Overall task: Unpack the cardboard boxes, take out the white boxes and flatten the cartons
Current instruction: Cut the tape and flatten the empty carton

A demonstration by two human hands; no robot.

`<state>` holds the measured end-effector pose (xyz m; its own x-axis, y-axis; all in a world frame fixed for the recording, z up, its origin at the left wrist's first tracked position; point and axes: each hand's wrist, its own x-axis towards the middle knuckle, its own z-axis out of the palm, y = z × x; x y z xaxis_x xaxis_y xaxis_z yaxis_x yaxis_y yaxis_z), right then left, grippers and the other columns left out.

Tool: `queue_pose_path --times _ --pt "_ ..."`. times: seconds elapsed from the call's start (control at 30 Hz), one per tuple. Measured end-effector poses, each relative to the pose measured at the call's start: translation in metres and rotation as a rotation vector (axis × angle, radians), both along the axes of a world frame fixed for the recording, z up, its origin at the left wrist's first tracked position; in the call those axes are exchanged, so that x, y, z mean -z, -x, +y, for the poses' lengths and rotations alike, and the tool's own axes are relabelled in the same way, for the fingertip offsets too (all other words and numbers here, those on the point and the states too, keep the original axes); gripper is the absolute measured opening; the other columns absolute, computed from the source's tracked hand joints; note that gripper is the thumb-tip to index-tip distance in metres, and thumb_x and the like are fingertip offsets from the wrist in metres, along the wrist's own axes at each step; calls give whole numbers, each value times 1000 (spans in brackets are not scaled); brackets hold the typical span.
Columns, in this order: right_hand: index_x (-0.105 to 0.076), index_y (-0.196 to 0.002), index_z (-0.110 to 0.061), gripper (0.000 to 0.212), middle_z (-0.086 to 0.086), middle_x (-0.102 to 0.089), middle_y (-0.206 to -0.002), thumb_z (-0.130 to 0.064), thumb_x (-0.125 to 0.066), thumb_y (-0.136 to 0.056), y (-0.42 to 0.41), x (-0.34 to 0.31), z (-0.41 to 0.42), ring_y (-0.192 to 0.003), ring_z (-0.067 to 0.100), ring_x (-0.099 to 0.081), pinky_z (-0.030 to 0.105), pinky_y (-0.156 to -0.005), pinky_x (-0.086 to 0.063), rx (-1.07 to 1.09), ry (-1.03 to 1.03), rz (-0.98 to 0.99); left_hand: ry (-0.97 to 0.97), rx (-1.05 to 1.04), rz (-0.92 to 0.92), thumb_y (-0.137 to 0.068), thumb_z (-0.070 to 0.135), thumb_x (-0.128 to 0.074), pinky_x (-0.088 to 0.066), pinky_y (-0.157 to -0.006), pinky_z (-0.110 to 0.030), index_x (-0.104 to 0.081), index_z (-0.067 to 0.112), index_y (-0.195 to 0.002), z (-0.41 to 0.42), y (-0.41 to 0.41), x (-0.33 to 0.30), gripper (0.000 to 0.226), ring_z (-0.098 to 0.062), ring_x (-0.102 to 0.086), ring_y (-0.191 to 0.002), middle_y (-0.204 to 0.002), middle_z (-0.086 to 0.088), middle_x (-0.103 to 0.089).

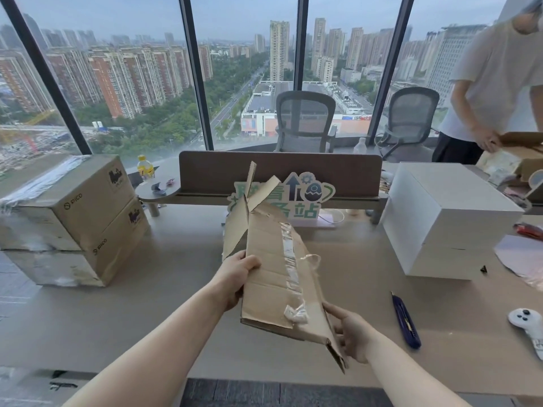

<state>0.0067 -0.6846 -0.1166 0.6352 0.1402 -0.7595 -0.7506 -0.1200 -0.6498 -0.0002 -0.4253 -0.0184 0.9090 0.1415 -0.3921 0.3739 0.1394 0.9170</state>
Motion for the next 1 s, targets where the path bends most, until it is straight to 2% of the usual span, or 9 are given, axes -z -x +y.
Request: queue_pose_path --times 0.13,0.27,0.37,0.5,0.57,0.7,0.83,0.93,1.0 --pt "-67 -107 1 30 14 -70 -78 -25 -61 -94 2 -12 -13 -60 28 -65 31 -50 -54 163 -149 6 69 16 -1 -94 3 -52 -59 -59 -34 -65 5 -103 7 -1 -5 16 -26 -66 -69 -88 -15 -70" --pt "-57 -111 -4 15 16 -69 -94 -5 -55 -97 -9 -16 -24 -78 30 -64 39 -61 -54 282 -53 -192 32 45 10 -95 6 -56 -59 -72 -39 -65 3 -110 15 0 1 18 -28 -67 -78 -101 -19 -70" --pt "-55 -104 -7 11 14 -66 -88 0 -53 -96 -16 -24 -29 -72 27 -61 39 -64 -52 283 -3 -281 -51 54 21 -95 13 -59 -58 -80 -42 -67 6 -112 16 3 5 19 -25 -68 -81 -104 -14 -73" --pt "-56 -96 -9 12 13 -65 -84 3 -53 -95 -27 -33 -40 -69 26 -59 37 -62 -50 312 37 -348 -191 74 94 -99 38 -54 -51 -58 -26 -68 21 -109 18 10 1 25 -15 -63 -64 -84 1 -71" --pt "-56 -95 -8 13 14 -64 -83 4 -53 -94 -32 -34 -47 -68 26 -59 37 -62 -51 331 66 -375 -83 68 115 -100 51 -43 -49 -53 -24 -66 18 -103 23 16 -3 40 -13 -59 -53 -67 3 -65" --pt "-58 -95 -7 15 17 -64 -83 6 -59 -88 -39 -34 -61 -72 27 -58 49 -72 -53 349 130 -433 186 60 146 -94 71 -27 -54 -56 -29 -69 17 -100 47 28 -5 69 -24 -64 -60 -80 -10 -70" --pt "-60 -94 -7 16 15 -65 -84 6 -61 -86 -41 -33 -72 -75 27 -59 55 -82 -53 360 152 -433 -22 52 211 -95 49 -53 -54 -90 -46 -69 10 -114 57 35 16 47 -27 -64 -76 -87 -12 -71" --pt "-61 -97 -5 16 14 -62 -85 6 -61 -86 -44 -37 -75 -76 25 -56 45 -78 -50 358 158 -466 -155 19 215 -97 21 -58 -56 -90 -49 -67 8 -114 57 37 31 24 -28 -67 -81 -90 -11 -73" --pt "-61 -98 -5 16 13 -60 -83 6 -60 -87 -46 -42 -77 -74 24 -54 41 -76 -47 359 154 -483 -202 1 239 -95 19 -60 -58 -88 -48 -68 10 -110 60 39 40 19 -29 -69 -83 -92 -11 -74"
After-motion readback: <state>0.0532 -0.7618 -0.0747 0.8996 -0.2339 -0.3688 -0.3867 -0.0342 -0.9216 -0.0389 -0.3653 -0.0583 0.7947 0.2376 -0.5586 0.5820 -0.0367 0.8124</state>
